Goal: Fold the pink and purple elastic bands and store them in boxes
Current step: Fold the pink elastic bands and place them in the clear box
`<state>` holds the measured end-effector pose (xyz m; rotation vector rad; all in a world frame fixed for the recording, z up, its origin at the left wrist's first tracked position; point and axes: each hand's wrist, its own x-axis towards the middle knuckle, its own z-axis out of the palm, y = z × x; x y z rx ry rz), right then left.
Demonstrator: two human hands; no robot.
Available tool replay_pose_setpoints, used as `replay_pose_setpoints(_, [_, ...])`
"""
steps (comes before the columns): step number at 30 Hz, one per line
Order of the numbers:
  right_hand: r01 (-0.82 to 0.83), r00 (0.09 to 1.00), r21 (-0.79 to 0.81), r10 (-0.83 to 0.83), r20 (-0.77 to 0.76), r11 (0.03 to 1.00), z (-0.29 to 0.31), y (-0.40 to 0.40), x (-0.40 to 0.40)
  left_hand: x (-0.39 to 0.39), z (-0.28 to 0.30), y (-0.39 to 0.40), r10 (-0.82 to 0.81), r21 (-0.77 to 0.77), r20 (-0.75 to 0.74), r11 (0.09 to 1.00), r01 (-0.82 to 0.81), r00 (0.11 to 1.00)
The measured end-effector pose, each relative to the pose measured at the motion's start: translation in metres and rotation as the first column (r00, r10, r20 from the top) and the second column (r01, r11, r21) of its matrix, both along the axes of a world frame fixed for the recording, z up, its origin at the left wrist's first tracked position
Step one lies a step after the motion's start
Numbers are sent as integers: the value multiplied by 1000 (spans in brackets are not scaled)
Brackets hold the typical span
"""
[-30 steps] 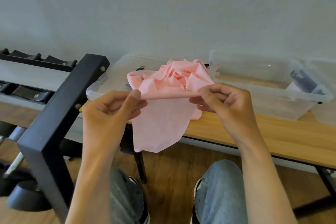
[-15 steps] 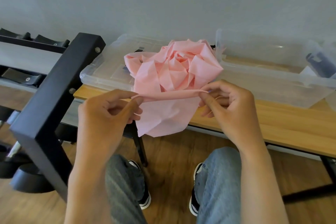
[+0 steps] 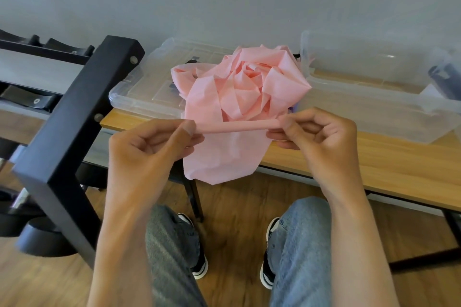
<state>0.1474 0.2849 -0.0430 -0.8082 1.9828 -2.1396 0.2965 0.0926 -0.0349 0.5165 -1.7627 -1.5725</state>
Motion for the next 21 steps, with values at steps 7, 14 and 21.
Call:
replay_pose_setpoints(7, [1,999,182,8,-48,983,-18,1,0,6,-3,-7,12,-143,104,990,3,995])
replay_pose_setpoints(14, [-5,994,201,26,-104,979,-18,6,9,13,-4,-7,71,-237,113,971,-43,991])
replay_pose_setpoints(21, [-22,1000,57,23,-12,998,-22,6,23,17,-7,5,23,-116,62,993,-16,998])
